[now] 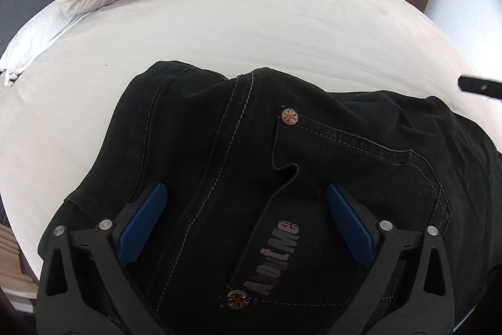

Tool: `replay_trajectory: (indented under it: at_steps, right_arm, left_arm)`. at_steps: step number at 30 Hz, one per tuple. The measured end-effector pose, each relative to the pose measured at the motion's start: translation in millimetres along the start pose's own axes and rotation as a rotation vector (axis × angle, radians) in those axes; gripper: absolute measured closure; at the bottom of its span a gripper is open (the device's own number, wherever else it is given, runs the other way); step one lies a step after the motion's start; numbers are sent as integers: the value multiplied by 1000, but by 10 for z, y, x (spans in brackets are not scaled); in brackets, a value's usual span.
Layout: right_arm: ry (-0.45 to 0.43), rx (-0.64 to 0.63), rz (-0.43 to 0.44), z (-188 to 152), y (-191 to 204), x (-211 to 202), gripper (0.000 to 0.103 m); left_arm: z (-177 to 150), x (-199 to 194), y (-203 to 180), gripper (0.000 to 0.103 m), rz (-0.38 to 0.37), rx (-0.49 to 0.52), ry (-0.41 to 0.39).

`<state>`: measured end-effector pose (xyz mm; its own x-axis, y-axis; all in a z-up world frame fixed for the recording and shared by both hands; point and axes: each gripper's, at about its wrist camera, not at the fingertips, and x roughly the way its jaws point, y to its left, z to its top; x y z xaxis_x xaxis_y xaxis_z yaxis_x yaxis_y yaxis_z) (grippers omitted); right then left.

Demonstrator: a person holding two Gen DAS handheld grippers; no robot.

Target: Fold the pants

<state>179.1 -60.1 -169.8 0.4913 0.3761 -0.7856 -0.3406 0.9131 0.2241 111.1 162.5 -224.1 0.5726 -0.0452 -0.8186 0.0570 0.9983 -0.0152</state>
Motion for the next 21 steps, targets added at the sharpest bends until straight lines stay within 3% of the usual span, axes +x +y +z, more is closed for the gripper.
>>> replay_trajectory:
  at_steps: [2,4,6,7,10,12,21]
  right_arm:
    - [40,-35,119,-35,276,129,68]
    - [131,-78,140,-131,503,428,66]
    - [224,-77,70,-279,462,761,79]
    - [197,-44,74,-341,355,760,102]
    - [160,153,148,-470,-137,528,103]
    - [114,161,39,-647,-367,252,103]
    - [-39,494,-189,-1740,-1838,-1258,103]
  left_arm:
    - [43,-22,-27,0,1,-1,1]
    - [58,-10,-19,0,-3,-1,0]
    - [84,-16,-37,0,-6,-2,-2]
    - [84,-13,-45,0,-4,0,-1]
    - [99,6,-37,0,-8,-4,-3]
    - [98,14,-29,0,-14,-6,-4]
    - [102,12,-29,0,-9,2,-1]
